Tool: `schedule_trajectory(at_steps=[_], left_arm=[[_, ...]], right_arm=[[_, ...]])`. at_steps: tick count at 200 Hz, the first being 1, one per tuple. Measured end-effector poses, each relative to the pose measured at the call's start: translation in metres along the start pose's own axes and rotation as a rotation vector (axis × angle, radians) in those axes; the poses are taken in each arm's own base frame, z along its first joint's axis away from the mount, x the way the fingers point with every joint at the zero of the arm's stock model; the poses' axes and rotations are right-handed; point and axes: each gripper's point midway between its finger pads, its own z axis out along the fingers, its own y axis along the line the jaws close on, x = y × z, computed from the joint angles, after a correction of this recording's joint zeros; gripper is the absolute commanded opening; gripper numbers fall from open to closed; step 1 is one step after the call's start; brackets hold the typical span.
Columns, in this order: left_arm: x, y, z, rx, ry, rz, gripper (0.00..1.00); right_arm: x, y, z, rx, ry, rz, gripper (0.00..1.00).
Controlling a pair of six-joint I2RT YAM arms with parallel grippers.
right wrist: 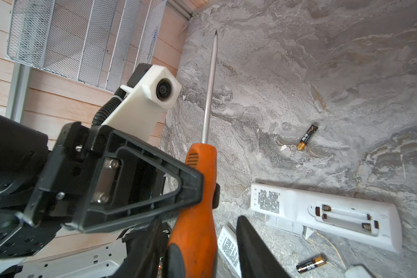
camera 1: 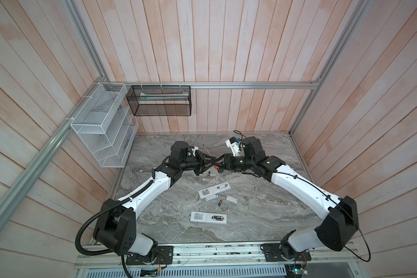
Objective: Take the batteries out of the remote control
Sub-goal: 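Close the right gripper on the screwdriver handle while the left gripper holds it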
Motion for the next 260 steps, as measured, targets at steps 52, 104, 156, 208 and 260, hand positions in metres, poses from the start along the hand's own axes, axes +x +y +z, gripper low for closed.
schedule_trajectory(at_steps=[52, 104, 156, 208, 260], left_arm=[[0.003, -0.004, 0.003, -0.013, 0.007, 0.027, 0.10], [0.002, -0.002, 0.006, -0.026, 0.012, 0.043, 0.22], [-0.003, -0.004, -0.008, -0.058, 0.045, 0.163, 0.78], [-0.015, -0.020, -0.062, 0.090, 0.132, 0.284, 1.00], [0.018, -0.053, -0.075, 0.241, 0.282, 0.409, 1.00]], right_arm=[[0.004, 0.000, 0.006, 0.018, 0.020, -0.002, 0.37], [0.004, -0.003, 0.005, 0.041, 0.015, 0.003, 0.20], [-0.005, -0.011, -0.023, -0.012, 0.037, -0.011, 0.18], [-0.007, 0.002, -0.085, -0.176, 0.068, -0.050, 0.18], [0.022, 0.028, -0.094, -0.355, 0.198, -0.025, 0.17]])
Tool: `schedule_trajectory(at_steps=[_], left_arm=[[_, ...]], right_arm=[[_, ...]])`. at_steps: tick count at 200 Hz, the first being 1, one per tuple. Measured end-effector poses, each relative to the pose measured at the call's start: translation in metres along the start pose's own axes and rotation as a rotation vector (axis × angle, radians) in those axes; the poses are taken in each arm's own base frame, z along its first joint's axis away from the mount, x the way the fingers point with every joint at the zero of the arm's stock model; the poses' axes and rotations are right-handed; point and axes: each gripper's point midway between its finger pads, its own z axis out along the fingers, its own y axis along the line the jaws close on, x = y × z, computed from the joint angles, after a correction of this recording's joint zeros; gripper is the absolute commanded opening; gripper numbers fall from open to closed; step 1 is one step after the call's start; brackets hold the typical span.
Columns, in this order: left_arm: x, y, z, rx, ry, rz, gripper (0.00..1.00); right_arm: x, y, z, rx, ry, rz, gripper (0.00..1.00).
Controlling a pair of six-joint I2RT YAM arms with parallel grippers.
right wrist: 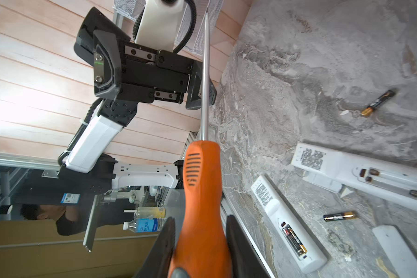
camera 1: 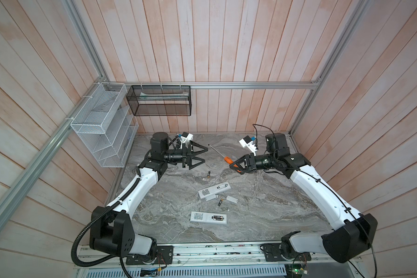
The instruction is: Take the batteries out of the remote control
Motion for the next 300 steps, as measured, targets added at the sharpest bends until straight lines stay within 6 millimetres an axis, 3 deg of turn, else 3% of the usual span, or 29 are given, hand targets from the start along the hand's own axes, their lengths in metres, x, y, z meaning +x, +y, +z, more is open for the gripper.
schedule_trajectory(at_steps=[79, 110, 223, 240, 275, 300], left_arm=[[0.001, -0.016, 0.000, 0.049, 0.025, 0.043, 1.00], [0.002, -0.018, 0.004, 0.060, 0.038, 0.040, 0.86], [0.015, -0.016, 0.011, 0.072, 0.090, 0.016, 0.42], [0.016, -0.015, 0.011, 0.070, 0.093, 0.010, 0.31], [0.017, -0.012, 0.011, 0.067, 0.097, 0.003, 0.25], [0.017, -0.012, 0.012, 0.066, 0.096, -0.001, 0.16]], right_arm=[[0.029, 0.035, 0.008, -0.201, 0.115, 0.046, 0.16], [0.039, 0.041, 0.015, -0.231, 0.167, 0.048, 0.16], [0.039, 0.021, 0.021, -0.221, 0.182, 0.084, 0.16], [0.038, 0.020, 0.020, -0.223, 0.178, 0.077, 0.16], [0.036, 0.020, 0.019, -0.226, 0.171, 0.066, 0.16], [0.036, 0.021, 0.018, -0.229, 0.171, 0.060, 0.16]])
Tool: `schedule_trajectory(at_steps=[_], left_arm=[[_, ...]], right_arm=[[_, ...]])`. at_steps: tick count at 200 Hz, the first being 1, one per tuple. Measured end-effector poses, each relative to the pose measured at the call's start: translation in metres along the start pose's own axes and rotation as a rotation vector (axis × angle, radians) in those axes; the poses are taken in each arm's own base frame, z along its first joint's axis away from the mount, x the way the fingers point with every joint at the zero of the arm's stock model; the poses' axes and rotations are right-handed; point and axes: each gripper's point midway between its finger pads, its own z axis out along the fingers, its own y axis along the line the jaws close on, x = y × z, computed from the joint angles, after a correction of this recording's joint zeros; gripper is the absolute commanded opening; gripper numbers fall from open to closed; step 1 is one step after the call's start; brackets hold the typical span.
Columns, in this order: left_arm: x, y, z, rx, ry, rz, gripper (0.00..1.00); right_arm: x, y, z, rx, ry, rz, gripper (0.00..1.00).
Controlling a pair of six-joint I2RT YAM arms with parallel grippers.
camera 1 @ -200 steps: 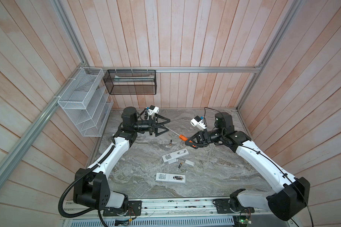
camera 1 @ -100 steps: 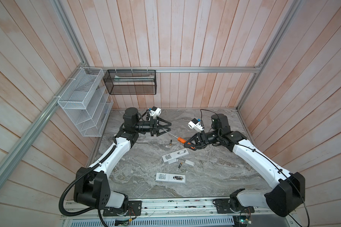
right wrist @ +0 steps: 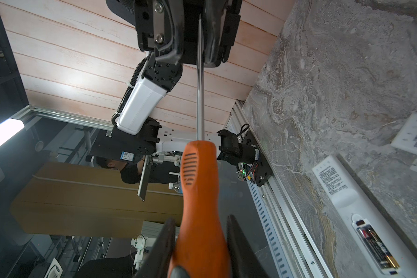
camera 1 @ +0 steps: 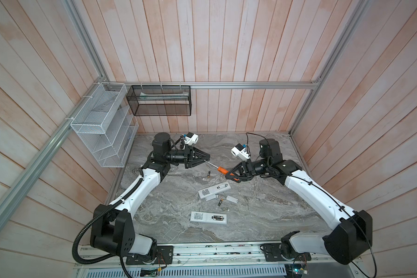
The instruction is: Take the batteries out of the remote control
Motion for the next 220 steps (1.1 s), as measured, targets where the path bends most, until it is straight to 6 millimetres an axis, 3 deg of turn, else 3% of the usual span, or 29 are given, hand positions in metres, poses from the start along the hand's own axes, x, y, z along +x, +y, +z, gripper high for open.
schedule_trajectory(at_steps=[41, 69, 77, 99, 114, 150, 191, 220], left_arm=[[-0.001, 0.003, 0.002, -0.001, -0.002, -0.023, 0.03], [-0.004, 0.006, 0.003, -0.002, -0.012, -0.032, 0.00], [-0.005, 0.006, 0.004, -0.001, -0.015, -0.035, 0.00], [-0.006, 0.005, 0.005, 0.000, -0.023, -0.042, 0.00], [-0.007, 0.005, 0.006, -0.001, -0.029, -0.055, 0.00], [-0.017, 0.014, 0.007, -0.017, -0.087, -0.133, 0.00], [-0.028, 0.050, 0.003, -0.064, -0.218, -0.308, 0.00], [-0.036, 0.053, 0.000, -0.067, -0.269, -0.336, 0.00]], right_arm=[[-0.001, 0.001, 0.000, -0.003, -0.001, -0.007, 0.17], [-0.002, -0.001, -0.002, 0.002, -0.008, -0.004, 0.28], [-0.003, -0.001, -0.002, 0.003, -0.010, -0.003, 0.38], [-0.007, -0.004, -0.004, 0.021, -0.032, -0.006, 0.78], [-0.012, -0.007, -0.006, 0.045, -0.058, -0.007, 0.97], [-0.034, -0.011, -0.017, 0.142, -0.184, -0.047, 0.98], [-0.050, 0.009, -0.039, 0.195, -0.421, -0.117, 0.98], [-0.061, 0.016, -0.044, 0.182, -0.484, -0.118, 0.95]])
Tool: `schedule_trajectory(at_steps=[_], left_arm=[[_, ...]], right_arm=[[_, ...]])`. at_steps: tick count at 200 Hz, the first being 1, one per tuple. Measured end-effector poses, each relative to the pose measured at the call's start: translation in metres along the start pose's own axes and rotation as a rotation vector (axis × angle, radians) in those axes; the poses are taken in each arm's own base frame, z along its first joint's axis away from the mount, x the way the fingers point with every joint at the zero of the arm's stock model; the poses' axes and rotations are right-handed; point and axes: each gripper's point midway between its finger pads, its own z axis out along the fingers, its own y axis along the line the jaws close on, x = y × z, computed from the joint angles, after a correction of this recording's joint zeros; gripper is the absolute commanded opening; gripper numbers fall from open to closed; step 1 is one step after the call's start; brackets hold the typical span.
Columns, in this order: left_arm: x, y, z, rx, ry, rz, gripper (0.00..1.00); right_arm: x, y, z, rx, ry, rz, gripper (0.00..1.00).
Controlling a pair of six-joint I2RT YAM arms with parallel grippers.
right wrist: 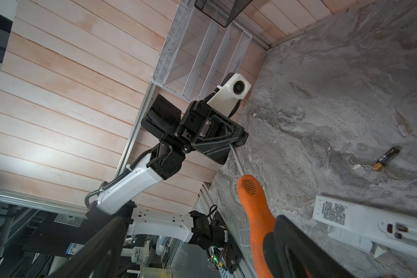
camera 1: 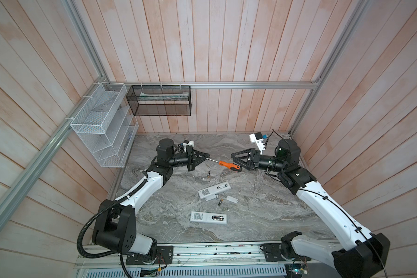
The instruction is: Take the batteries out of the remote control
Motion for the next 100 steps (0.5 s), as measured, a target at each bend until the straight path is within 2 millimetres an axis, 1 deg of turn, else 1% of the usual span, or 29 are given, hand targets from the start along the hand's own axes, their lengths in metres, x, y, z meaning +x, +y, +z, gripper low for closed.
schedule_trajectory(at_steps=[69, 100], left_arm=[[-0.003, -0.008, 0.000, 0.027, -0.015, -0.004, 0.00], [-0.005, -0.011, 0.000, 0.036, -0.030, -0.001, 0.00]], right_arm=[[-0.008, -0.016, 0.005, 0.038, -0.039, 0.046, 0.88], [-0.007, -0.023, 0.009, 0.052, -0.032, 0.062, 0.85]])
